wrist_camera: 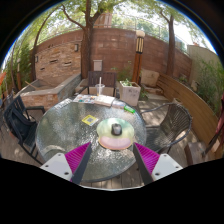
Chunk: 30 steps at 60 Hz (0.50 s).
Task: Arrange mouse
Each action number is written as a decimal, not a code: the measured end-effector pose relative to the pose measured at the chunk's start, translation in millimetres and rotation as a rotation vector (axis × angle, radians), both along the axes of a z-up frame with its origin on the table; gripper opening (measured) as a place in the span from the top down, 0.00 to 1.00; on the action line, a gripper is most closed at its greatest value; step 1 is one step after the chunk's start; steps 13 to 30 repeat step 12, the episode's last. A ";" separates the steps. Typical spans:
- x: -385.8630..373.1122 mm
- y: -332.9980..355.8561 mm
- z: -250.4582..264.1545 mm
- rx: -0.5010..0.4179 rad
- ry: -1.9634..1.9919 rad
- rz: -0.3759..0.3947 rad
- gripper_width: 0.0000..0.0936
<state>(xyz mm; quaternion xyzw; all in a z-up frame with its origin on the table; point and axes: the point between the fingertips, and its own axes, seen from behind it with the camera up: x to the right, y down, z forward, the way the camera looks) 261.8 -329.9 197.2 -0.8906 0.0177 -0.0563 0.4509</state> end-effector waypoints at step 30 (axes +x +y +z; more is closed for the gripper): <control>-2.1 -13.7 4.9 0.000 -0.009 0.002 0.09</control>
